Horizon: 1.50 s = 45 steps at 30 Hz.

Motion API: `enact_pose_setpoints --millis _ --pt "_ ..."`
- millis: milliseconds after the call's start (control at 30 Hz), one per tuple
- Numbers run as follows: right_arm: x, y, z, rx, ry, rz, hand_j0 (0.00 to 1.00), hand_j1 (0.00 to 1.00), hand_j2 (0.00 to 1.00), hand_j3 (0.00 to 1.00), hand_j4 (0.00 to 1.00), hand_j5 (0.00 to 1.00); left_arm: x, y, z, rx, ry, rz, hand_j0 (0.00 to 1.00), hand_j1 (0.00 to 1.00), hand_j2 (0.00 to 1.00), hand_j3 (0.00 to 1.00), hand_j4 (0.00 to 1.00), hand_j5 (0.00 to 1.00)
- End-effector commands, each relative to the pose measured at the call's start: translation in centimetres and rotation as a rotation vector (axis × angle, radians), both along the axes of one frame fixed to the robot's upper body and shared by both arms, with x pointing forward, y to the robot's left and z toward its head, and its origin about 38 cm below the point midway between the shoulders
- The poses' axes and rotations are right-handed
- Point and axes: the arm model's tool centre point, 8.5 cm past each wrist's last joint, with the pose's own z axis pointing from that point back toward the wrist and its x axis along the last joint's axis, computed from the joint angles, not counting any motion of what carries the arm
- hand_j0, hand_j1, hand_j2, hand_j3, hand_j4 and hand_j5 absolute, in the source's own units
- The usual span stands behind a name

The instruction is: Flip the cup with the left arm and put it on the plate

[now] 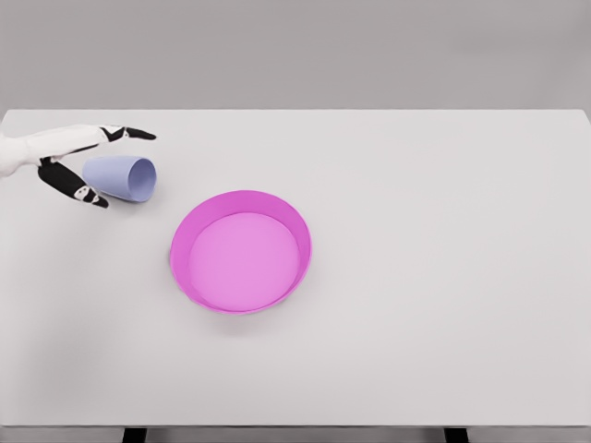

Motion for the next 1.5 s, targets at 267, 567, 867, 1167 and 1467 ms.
enact_pose_setpoints --millis 267,567,867,1167,1467 --pt "0.1 0.0 0.0 -0.001 0.0 -0.001 1.0 1.0 1.0 1.0 1.0 1.0 1.8 0.3 -2.3 0.024 0.04 0.064 1.0 1.0 1.0 1.0 1.0 1.0" --pt "0.0 0.0 0.0 -0.001 0.001 -0.001 1.0 1.0 1.0 1.0 1.0 1.0 2.1 0.4 -2.9 0.042 0.049 0.078 1.0 1.0 1.0 1.0 1.0 1.0" --pt "0.0 0.0 0.0 -0.001 0.001 0.0 1.0 1.0 1.0 1.0 1.0 1.0 2.3 0.9 -2.6 0.048 0.047 0.091 1.0 1.0 1.0 1.0 1.0 1.0" --pt "0.1 0.0 0.0 -0.001 0.0 0.0 1.0 1.0 1.0 1.0 1.0 1.0 2.9 0.4 -3.4 0.117 0.051 0.085 1.0 1.0 1.0 1.0 1.0 1.0" --pt "0.1 0.0 0.0 0.001 0.0 0.0 1.0 1.0 1.0 1.0 1.0 1.0 3.3 0.0 -4.4 0.128 0.07 0.095 1.0 1.0 1.0 1.0 1.0 1.0"
